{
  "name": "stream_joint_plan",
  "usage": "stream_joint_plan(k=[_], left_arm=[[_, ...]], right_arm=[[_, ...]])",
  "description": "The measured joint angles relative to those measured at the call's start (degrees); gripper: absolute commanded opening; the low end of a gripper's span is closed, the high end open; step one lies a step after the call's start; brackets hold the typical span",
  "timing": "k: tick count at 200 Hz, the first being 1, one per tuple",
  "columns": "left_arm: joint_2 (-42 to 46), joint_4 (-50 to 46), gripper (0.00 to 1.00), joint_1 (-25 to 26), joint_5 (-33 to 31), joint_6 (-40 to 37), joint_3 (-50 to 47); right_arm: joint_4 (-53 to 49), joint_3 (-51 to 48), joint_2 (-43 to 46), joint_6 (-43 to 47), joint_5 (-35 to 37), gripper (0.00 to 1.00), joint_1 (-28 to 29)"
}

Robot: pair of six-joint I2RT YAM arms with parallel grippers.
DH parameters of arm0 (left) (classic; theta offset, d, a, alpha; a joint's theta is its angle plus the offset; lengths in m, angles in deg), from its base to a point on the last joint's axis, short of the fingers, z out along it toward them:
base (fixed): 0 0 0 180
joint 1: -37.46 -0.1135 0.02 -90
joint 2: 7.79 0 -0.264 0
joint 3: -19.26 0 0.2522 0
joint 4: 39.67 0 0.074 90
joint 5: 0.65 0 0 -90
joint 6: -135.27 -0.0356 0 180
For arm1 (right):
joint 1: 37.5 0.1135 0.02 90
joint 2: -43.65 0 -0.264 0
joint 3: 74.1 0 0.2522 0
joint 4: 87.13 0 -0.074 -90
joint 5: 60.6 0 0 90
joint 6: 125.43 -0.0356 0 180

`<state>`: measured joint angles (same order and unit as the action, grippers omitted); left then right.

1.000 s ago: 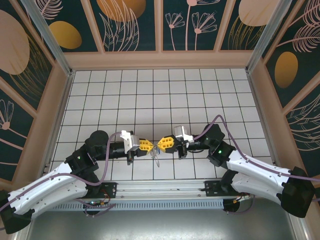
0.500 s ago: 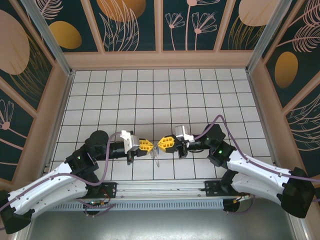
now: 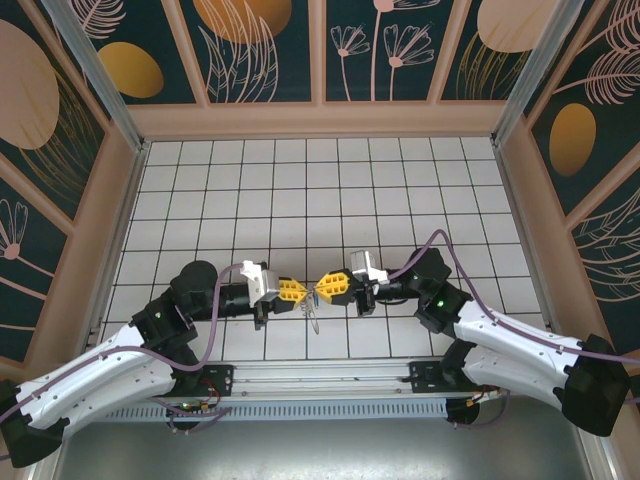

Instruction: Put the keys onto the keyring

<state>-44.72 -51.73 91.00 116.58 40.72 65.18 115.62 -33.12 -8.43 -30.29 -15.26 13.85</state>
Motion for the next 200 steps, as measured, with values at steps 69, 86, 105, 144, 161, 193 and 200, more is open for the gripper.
stream_joint_plan(k=[69, 86, 105, 144, 161, 193, 200], left_arm=[[0.02, 0.0, 0.0, 0.0, 0.0, 0.0, 0.0], [0.02, 0.0, 0.0, 0.0, 0.02, 0.0, 0.0], [0.02, 0.0, 0.0, 0.0, 0.0, 0.0, 0.0], [0.02, 0.0, 0.0, 0.0, 0.0, 0.0, 0.0], [0.02, 0.0, 0.0, 0.0, 0.0, -0.15, 0.0], [0.04, -0.07, 0.0, 0.0, -0.02, -1.11, 0.02], [0.04, -0.52, 0.0, -0.02, -0.04, -1.53, 0.22]], right_arm=[[0.72, -0.46, -0.55, -0.15, 0.0, 0.0, -0.04], [0.79, -0.76, -0.66, -0.17, 0.0, 0.0, -0.04], [0.83, -0.79, -0.98, -0.17, -0.02, 0.0, -0.04], [0.83, -0.81, -1.14, -0.2, -0.02, 0.0, -0.07], [0.83, -0.87, -0.92, -0.7, -0.02, 0.0, -0.07], [1.29, -1.55, 1.03, -1.49, -0.04, 0.0, -0.37], [1.38, -1.81, 1.55, -1.49, -0.04, 0.0, -0.37]])
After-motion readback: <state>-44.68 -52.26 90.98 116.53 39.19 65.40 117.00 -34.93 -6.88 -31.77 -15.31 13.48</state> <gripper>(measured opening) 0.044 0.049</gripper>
